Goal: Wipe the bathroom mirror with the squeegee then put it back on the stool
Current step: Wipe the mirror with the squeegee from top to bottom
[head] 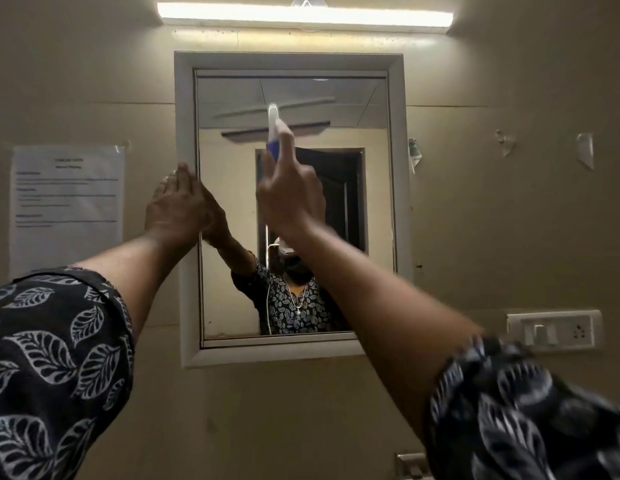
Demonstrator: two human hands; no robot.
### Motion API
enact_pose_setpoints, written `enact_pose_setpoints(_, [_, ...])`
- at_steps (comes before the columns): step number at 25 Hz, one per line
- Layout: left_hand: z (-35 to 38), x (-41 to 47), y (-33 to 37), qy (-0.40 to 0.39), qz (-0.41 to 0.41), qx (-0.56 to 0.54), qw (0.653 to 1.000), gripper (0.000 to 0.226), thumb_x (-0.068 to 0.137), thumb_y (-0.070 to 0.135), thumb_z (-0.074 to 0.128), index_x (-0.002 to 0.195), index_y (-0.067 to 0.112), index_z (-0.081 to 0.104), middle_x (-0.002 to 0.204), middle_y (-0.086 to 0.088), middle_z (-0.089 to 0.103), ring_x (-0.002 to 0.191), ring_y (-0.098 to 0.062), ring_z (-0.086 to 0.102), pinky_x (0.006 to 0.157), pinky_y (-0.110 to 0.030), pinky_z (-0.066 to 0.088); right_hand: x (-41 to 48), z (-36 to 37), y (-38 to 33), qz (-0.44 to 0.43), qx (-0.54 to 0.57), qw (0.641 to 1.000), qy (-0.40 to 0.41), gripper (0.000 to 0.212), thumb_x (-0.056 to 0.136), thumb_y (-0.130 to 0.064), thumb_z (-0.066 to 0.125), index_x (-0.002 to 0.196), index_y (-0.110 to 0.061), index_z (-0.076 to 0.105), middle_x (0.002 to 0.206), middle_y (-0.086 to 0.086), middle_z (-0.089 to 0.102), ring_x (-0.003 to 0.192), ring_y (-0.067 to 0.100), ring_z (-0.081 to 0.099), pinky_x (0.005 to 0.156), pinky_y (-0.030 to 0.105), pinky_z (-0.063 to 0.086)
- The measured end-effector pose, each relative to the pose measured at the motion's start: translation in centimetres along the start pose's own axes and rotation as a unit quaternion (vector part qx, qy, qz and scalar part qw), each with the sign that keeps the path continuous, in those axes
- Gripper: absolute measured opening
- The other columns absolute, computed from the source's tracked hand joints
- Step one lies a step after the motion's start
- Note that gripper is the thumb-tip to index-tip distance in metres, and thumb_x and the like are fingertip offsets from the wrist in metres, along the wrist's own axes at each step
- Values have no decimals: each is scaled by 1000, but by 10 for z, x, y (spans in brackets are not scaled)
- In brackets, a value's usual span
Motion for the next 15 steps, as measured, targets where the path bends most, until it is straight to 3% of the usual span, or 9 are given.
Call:
enact_pose_setpoints(2, [1,1,0,1,-2,-3,1000,88,88,6,58,150,-3,-3,158,-22,-3,147,-35,4,120,-40,10,40,13,-14,22,-18,999,-16,46,98,-22,37,143,-21,23,86,13,64,65,21,58,52,28,44])
enact_pose_setpoints(7, [8,3,-5,5,7,6,1000,96,82,4,66,151,-1,0,158,-21,-1,147,-35,7,120,-40,12,39,41,-3,58,-30,997,-46,45,99,-26,34,141,-25,19,68,1,51,58,14,53,49,25,41])
enact_pose_setpoints(12, [9,4,-7,-15,19,21,999,109,74,6,76,151,-1,-1,158,-21,-2,147,-35,7,120,-40,13,2,43,11,17,-41,999,-32,44,98,-30,35,139,-24,21,80,7,62,70,19,61,67,38,55])
enact_pose_setpoints(15, [7,4,-9,-13,27,19,999,111,71,7,79,150,-2,1,158,-22,0,146,-36,9,119,-41,14,-25,46,16,24,-51,997,-51,49,97,-32,35,142,-27,15,77,7,61,71,23,63,72,47,55])
Point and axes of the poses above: each hand's wrist, its own x-axis towards the middle knuckle, its own z-axis out of the palm, y = z × x, the point moved 5 cm from there along x, towards the middle knuckle
